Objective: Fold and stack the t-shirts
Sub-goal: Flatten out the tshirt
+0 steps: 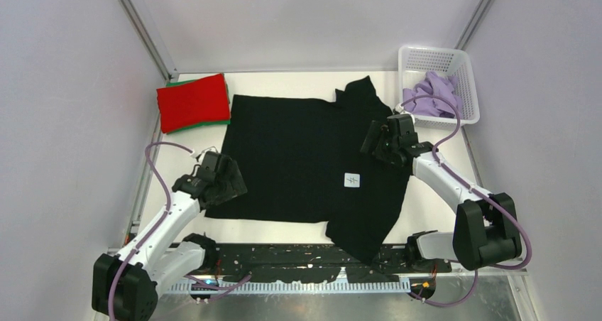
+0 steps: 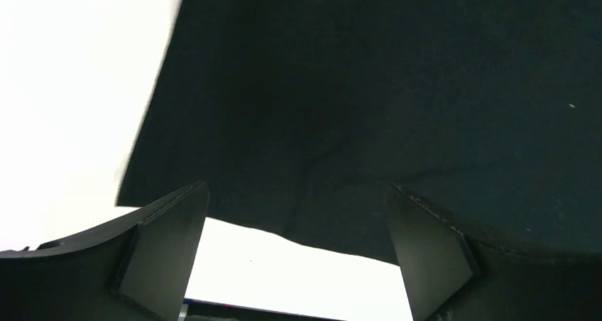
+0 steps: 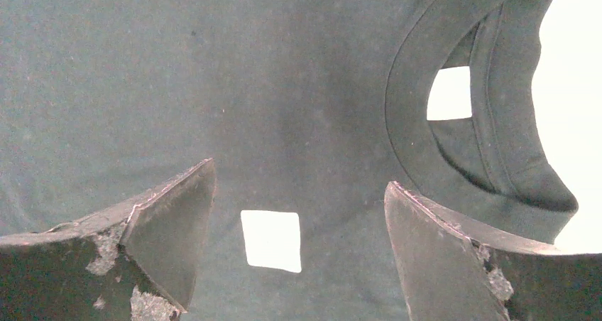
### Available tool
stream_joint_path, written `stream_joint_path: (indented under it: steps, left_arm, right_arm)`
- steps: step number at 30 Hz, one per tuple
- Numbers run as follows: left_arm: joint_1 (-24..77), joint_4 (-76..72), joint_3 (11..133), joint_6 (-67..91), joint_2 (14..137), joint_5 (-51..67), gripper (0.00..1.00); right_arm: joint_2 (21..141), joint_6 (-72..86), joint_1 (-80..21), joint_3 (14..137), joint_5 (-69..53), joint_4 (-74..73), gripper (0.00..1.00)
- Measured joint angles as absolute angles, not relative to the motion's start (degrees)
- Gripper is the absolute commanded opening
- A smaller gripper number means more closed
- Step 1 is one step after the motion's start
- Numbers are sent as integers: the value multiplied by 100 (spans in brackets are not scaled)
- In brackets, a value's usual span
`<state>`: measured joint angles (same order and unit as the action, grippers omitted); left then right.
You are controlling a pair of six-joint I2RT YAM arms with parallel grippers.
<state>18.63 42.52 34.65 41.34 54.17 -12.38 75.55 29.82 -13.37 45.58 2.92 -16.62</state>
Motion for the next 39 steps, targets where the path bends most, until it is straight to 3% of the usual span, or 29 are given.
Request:
stream_joint_path:
  steps: [6,18,25,39]
  left_arm:
    - [1863,3454,3437,4152,5647,-838,100]
    - [1837,2320,5763,3953,8936,-440,100]
    - [1487,2451,6602,3879,10342,-43,100]
    - [1007,2818,8187,3896,11498,626,100]
  right_arm:
    - [7583,2950,-1435,4510,412,-1955,95]
    - [8993,2711,-1435,5144,563,-2191,95]
    - [9502,2644,-1424,5677,696,-2241,95]
    - [10916,2515,-1308,7220,698,-2434,95]
